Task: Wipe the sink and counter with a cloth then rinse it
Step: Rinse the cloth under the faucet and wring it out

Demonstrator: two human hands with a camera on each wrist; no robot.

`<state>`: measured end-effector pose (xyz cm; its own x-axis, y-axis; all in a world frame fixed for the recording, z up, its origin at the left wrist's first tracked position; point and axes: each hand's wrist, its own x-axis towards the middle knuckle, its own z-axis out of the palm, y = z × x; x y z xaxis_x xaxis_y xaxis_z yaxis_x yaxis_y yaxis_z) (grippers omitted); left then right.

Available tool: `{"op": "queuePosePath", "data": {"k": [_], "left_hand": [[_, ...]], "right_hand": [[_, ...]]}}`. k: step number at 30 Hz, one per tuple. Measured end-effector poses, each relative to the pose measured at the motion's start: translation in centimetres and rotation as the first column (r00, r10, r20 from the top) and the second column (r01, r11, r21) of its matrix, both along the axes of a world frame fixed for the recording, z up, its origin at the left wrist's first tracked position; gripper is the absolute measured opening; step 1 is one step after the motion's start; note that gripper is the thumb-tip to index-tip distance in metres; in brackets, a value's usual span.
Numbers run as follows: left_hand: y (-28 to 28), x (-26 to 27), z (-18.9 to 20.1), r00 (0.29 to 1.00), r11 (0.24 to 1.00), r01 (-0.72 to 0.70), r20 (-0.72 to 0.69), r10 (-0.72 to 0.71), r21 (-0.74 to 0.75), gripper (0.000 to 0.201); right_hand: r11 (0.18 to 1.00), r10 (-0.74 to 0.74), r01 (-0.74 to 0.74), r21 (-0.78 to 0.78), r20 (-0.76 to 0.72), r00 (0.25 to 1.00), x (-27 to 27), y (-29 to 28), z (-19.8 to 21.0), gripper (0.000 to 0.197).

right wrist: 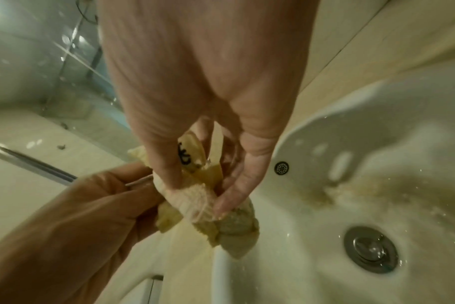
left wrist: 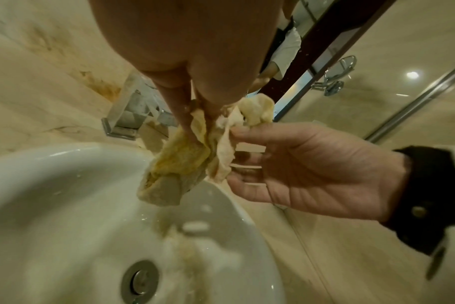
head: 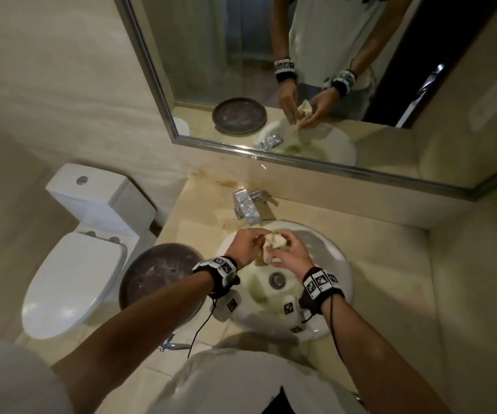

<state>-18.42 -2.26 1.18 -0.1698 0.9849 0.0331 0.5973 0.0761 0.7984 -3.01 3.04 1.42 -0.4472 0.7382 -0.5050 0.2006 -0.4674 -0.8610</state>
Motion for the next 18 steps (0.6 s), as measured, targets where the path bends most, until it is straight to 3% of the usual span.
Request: {"op": "queuePosePath", "data": {"k": [3,8,18], "left_hand": [[0.1,1.3,0.5,0.999,0.999,0.038,-0.028,-0.038,-0.005,0.028],[0.3,2.9,2.3,0.987,0.986,0.159,-0.035,-0.157,0.058,0.024],[1.4,5.2,3.0,0.998,0.998,0.040,-0.055,-0.037,0.045,0.015]], "right_hand": [[0.997,-0.079,0.079,0.003,-0.041,0.996,1.4,-0.5,1.7,0.052],[0.997,-0.064,0.067,0.049,-0.063,0.996,3.3,-0.1,2.3,0.045],[0.963,-0.198,0.199,0.181,-0.021,0.980,7.0,0.0,2.6,0.020]]}}
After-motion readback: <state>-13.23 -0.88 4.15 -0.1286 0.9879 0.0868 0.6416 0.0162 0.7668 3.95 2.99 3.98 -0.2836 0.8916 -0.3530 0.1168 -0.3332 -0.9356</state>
